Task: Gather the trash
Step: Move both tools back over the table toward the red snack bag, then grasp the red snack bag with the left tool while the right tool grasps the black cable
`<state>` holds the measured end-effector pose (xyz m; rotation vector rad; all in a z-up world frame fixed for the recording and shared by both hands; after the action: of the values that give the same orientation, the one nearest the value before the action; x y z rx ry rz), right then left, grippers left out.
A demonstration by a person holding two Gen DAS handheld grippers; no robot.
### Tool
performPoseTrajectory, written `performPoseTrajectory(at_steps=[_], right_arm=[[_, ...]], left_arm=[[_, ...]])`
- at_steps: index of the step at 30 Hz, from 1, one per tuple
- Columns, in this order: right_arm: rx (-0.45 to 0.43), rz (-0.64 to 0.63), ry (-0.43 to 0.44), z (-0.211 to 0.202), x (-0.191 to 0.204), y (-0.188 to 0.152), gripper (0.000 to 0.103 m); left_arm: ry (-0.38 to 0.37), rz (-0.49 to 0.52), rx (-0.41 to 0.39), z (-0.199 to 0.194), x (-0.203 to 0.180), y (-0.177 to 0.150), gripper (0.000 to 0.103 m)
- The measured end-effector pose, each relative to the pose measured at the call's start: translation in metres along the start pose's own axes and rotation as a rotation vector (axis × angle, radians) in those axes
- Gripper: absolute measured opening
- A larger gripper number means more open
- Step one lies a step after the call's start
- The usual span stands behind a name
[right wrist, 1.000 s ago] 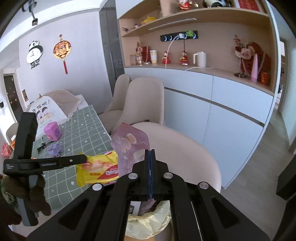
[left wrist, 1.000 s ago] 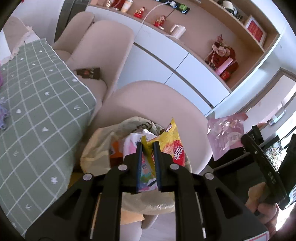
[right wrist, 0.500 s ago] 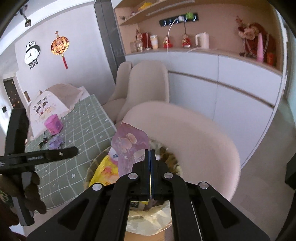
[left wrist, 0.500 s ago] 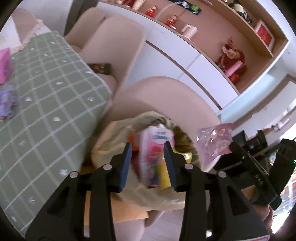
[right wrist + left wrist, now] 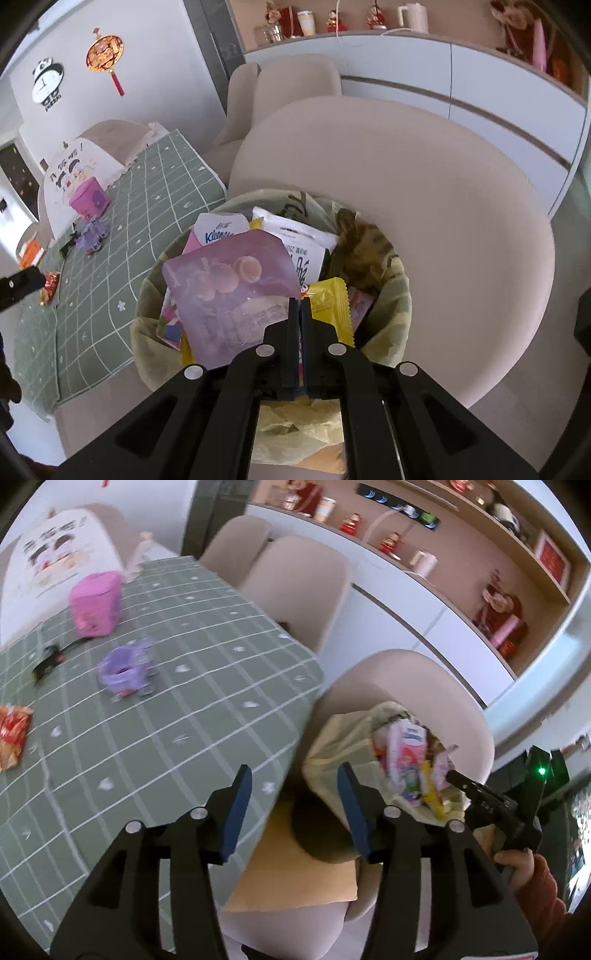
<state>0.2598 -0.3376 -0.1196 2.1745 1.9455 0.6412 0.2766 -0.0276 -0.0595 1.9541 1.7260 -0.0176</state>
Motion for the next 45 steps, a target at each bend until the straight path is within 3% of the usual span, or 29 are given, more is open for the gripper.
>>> performPoseTrajectory(at_steps=[5, 7, 8, 14, 21, 26, 30, 32, 36, 40, 45], right_arm=[[-0.044, -0.032, -0.061, -0.011, 0.004, 0.004, 0.011], [-0.071, -0.030, -0.070, -0.019, 0.008, 0.007, 0.028], [-0.087, -0.027, -0.069, -0.024, 0.010, 0.009, 0.030], [-0.159, -0.021, -0.059, -0.044, 0.035, 0.025, 0.031], [-0.212, -0.097, 0.038, -0.043, 0.102, 0.038, 0.031], [-0.205, -0.178, 0.106, -0.027, 0.165, 0.042, 0.031], [-0.192, -0.270, 0.185, -0.012, 0.223, 0.040, 0.046], [-0.165, -0.303, 0.218, -0.004, 0.249, 0.039, 0.047], [-0.110, -0.408, 0.197, 0.013, 0.302, 0.032, 0.047], [-0.050, -0.443, 0.245, 0.031, 0.346, 0.027, 0.047], [-0.011, -0.470, 0.201, 0.053, 0.390, 0.031, 0.047]], left_arm=[[0.015, -0.094, 0.008, -0.006, 0.044, -0.008, 0.046], [0.024, -0.122, 0.003, -0.009, 0.060, -0.011, 0.046], [0.034, -0.132, -0.001, -0.011, 0.068, -0.012, 0.046], [0.080, -0.178, -0.033, -0.026, 0.112, -0.020, 0.046], [0.153, -0.245, -0.091, -0.052, 0.179, -0.028, 0.046], [0.194, -0.326, -0.150, -0.074, 0.235, -0.034, 0.046], [0.222, -0.369, -0.169, -0.083, 0.273, -0.034, 0.046], [0.235, -0.378, -0.172, -0.085, 0.290, -0.032, 0.046], [0.242, -0.376, -0.169, -0.086, 0.315, -0.027, 0.046], [0.227, -0.352, -0.160, -0.080, 0.331, -0.023, 0.046], [0.164, -0.344, -0.119, -0.062, 0.350, -0.016, 0.046]])
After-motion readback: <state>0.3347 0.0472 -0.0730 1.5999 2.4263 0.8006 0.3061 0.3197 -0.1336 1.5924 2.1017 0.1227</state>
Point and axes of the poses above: each gripper's, at about its wrist camera, not at the fingertips, and z roughly the way its jaws point, x to its left, y to its top, the point moved 3 cm from there along z, roughly the way its jaws point, and after that the axes turned 13 degrees about x, right-handed, at the moved point
